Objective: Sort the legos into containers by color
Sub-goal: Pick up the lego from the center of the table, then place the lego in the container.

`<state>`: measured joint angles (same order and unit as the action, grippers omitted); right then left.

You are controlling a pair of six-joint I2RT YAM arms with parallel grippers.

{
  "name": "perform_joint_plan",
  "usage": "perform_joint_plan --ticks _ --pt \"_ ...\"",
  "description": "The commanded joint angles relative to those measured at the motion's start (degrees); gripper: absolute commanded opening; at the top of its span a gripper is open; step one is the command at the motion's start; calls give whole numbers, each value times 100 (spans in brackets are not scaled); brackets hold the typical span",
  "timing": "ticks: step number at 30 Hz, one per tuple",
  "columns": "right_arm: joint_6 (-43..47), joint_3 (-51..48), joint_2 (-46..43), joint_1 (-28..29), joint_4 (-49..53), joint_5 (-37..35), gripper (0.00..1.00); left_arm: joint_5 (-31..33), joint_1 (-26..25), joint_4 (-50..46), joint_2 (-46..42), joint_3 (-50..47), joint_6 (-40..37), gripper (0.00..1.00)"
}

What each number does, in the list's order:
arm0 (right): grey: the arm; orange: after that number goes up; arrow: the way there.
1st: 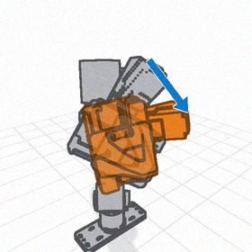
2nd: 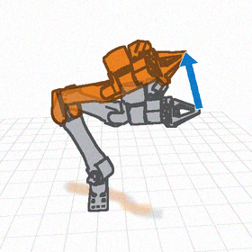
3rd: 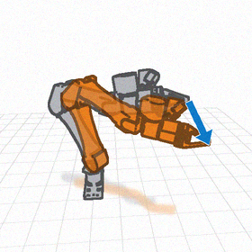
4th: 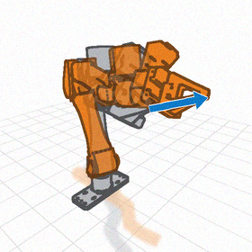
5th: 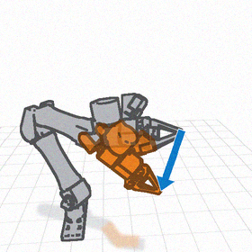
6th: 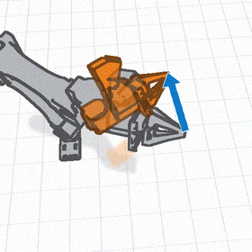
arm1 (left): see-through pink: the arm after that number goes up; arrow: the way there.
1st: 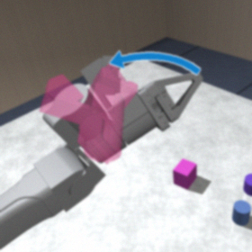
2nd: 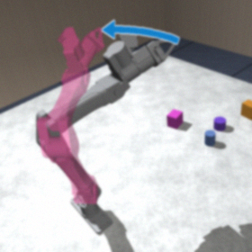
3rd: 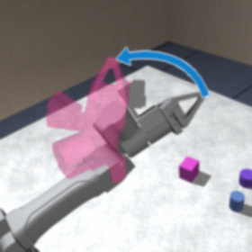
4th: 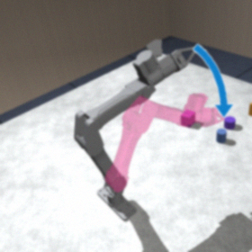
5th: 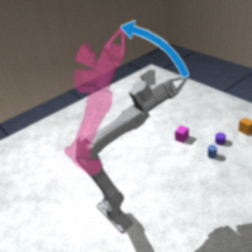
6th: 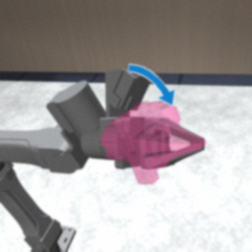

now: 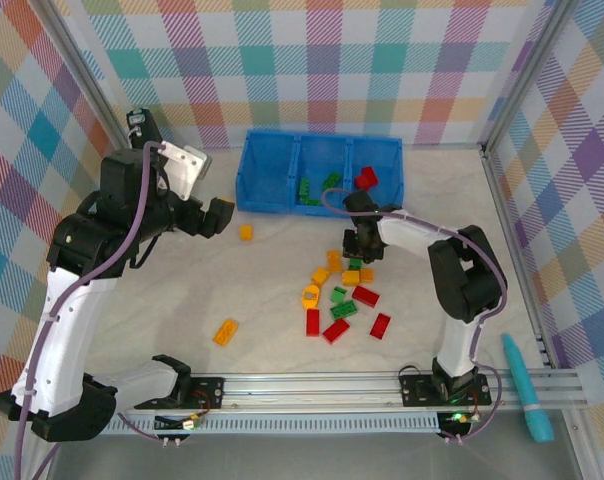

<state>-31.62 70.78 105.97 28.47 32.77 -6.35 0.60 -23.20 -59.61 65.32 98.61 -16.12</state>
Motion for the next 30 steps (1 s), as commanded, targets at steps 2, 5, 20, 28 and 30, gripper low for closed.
perform_joint_plan --ticks 2,5,20,28,30 --pt "594 1079 -338 -35 451 -253 28 97 -62 21 -178 95 -31 100" --pt "1011 2096 -85 -30 607 -439 28 169 -62 30 -220 45 -49 100" --pt "2727 5030 2274 7 -461 -846 30 556 -62 41 -401 -208 -216 100" --pt "2878 5576 3077 44 -375 -876 34 549 -62 24 -350 -255 -210 100" --pt "2835 5545 3046 53 -372 -860 36 538 -61 22 -344 -228 -217 100"
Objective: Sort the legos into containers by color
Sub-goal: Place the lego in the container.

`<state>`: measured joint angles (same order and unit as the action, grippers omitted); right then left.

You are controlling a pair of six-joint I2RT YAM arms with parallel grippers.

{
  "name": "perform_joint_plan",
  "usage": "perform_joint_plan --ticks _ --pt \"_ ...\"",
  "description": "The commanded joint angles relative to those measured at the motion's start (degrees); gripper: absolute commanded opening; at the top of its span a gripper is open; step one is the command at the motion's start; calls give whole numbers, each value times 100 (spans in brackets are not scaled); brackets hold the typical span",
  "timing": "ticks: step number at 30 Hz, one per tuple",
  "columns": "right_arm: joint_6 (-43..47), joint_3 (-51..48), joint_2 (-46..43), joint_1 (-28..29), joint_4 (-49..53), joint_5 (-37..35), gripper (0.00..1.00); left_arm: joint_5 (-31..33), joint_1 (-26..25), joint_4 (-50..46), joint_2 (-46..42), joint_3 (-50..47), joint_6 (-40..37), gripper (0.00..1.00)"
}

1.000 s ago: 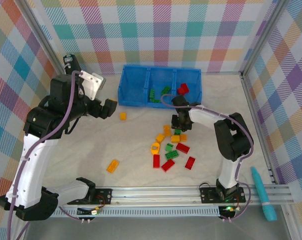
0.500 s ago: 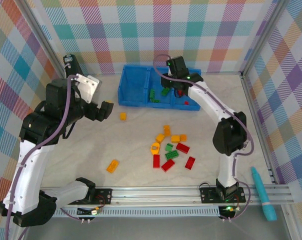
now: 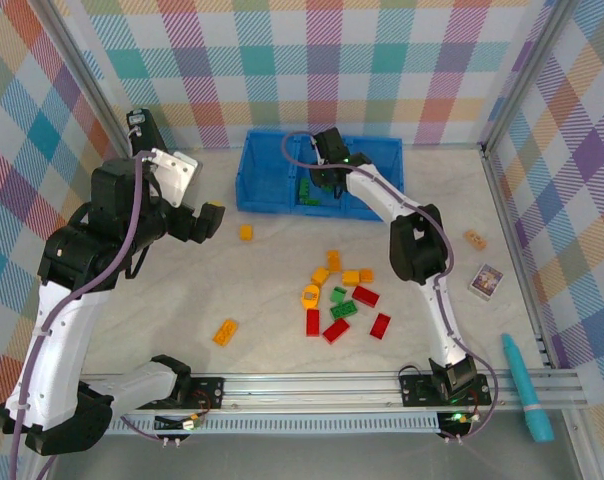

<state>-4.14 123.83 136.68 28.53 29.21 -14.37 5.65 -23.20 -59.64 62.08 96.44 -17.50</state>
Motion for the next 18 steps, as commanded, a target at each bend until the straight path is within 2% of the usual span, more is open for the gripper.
perform_joint_plan --ticks 1,4,11,18 --pt "89 232 -55 47 -12 -48 36 41 -62 27 -12 -3 -86 100" --pt "100 218 -191 47 61 -16 38 34 -62 24 10 3 -72 100" --pt "102 290 -484 47 522 448 54 -79 -62 31 -112 -38 -30 100" --pt "-140 -414 -1260 73 590 660 55 -335 -62 -189 -397 42 184 100"
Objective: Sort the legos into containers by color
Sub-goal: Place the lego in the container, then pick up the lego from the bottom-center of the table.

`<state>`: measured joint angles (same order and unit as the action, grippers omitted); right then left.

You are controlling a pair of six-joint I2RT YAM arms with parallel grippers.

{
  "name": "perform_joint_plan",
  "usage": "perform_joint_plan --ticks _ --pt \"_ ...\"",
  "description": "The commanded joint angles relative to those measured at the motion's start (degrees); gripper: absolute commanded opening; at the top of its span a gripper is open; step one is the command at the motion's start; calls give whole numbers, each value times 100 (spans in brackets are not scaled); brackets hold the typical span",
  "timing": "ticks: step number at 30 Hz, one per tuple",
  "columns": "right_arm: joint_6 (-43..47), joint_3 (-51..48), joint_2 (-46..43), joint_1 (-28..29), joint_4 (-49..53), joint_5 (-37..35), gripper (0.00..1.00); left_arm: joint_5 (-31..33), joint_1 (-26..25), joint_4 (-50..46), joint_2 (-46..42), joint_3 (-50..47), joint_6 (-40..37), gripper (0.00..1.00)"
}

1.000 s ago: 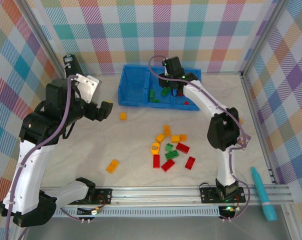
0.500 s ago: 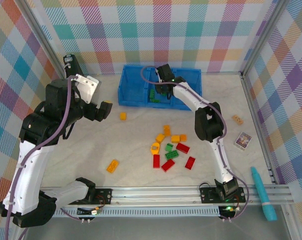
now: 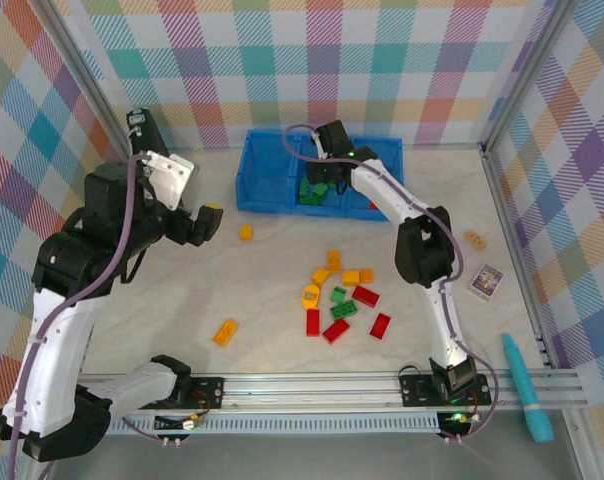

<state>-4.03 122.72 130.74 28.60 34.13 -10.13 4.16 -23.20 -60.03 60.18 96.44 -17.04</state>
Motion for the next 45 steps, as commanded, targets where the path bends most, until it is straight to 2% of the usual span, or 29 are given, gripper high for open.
perform_joint_plan --ticks 1,6,13,17,20,23,28,41,45 --pt "-223 -501 -825 73 85 306 55 -221 -62 -162 -246 21 148 100" --pt "-750 -1960 -2077 212 275 497 55 -258 -60 -39 -400 -215 164 100" --pt "-1422 -4995 -4235 673 259 834 56 -416 -62 138 -398 -345 161 100" --pt "-1973 -6494 -5397 1092 -44 652 59 -433 -62 262 -402 -398 182 100" --pt "-2373 -7119 -5870 1322 -8 530 62 -473 -62 271 -368 -390 217 100" --pt "-2526 -7471 -6017 1472 -30 580 65 -487 -62 246 -358 -381 235 100" --pt "-2668 -7744 -5786 1732 -121 615 66 -503 -62 189 -326 -286 239 100" --pt "-2984 -7820 -4987 2120 -359 179 78 -548 -62 117 -211 -136 249 100" --pt "-2956 -7818 -4804 2176 -498 173 79 -566 -62 125 -200 -137 240 100"
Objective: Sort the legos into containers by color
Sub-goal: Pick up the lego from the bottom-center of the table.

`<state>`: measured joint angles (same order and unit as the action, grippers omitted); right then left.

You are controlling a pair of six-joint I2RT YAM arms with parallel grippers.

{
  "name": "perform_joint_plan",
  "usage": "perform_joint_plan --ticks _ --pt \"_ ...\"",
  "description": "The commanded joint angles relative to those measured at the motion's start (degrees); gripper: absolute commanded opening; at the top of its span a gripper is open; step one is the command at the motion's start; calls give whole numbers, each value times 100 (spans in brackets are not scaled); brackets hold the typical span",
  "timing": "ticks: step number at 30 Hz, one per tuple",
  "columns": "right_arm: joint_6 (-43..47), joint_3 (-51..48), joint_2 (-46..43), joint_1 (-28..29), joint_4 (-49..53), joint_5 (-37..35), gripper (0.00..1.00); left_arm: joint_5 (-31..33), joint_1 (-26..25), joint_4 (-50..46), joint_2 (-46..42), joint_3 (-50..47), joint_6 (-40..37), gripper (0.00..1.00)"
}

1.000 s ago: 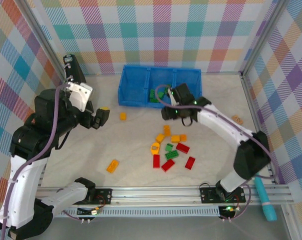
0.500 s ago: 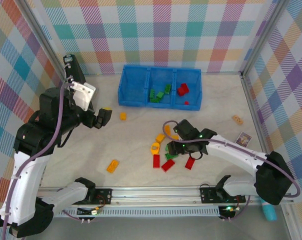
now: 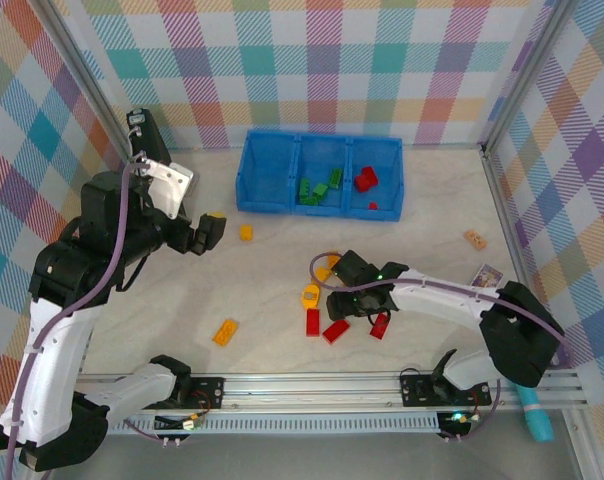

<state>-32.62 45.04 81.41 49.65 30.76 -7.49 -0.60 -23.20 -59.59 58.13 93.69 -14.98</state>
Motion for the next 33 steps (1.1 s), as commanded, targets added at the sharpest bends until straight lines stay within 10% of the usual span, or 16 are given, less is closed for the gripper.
perform_joint_plan --ticks 1,12,33 --pt "-80 -20 191 74 -175 -83 79 -96 -62 86 7 140 36 100" --pt "123 310 927 238 -103 -303 78 -45 -62 36 23 193 28 100" --pt "527 1135 934 252 659 -735 30 -10 -60 81 -3 81 12 100"
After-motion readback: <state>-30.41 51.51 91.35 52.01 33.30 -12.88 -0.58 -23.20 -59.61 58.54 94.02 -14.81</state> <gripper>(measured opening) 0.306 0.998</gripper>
